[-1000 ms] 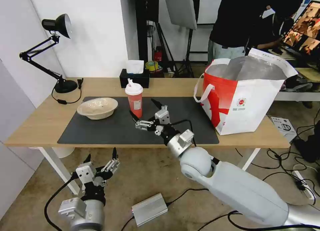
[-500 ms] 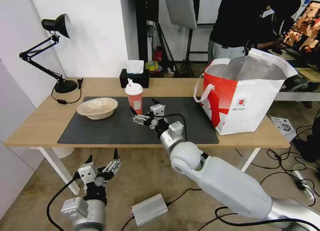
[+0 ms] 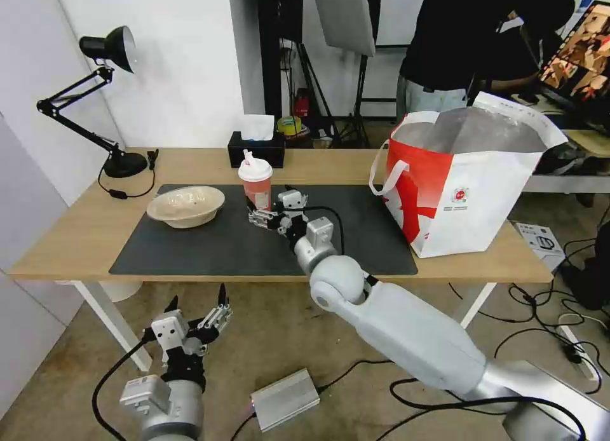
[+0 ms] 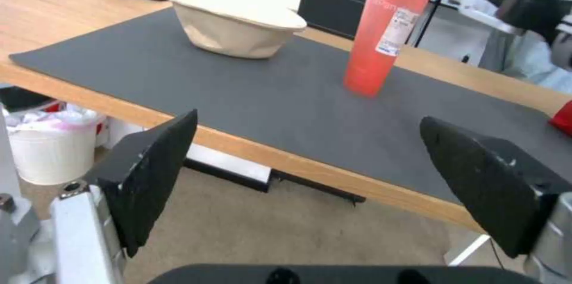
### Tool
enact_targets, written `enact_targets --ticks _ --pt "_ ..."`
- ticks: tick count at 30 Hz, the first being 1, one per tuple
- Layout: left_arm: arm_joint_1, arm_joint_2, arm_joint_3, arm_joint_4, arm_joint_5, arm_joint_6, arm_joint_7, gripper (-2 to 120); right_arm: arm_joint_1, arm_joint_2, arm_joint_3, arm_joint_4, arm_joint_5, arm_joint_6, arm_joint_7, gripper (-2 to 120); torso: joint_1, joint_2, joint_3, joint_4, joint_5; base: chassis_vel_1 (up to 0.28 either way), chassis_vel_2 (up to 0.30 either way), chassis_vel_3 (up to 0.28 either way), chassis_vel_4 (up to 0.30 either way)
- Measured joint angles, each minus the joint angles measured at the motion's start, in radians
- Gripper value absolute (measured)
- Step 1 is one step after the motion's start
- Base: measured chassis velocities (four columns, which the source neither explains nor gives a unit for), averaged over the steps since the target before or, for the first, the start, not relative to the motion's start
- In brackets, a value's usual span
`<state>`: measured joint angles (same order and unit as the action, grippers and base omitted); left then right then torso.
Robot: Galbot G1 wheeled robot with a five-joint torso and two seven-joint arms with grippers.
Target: Pick up the trash from the table and place it into the takeout bag.
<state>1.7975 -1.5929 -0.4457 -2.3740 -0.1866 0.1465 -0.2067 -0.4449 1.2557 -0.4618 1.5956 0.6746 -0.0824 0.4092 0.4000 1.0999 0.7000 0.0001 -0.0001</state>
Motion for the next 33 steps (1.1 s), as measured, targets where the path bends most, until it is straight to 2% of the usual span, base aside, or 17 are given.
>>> enact_targets --ticks 33 --pt "0.007 0.001 0.002 -0.003 -0.001 -0.001 0.000 100 0.069 0.180 0.029 -0.287 -0.019 0.018 -0.042 100 0.000 0.000 0.000 0.0000 0.0000 0.000 0.000 0.000 0.000"
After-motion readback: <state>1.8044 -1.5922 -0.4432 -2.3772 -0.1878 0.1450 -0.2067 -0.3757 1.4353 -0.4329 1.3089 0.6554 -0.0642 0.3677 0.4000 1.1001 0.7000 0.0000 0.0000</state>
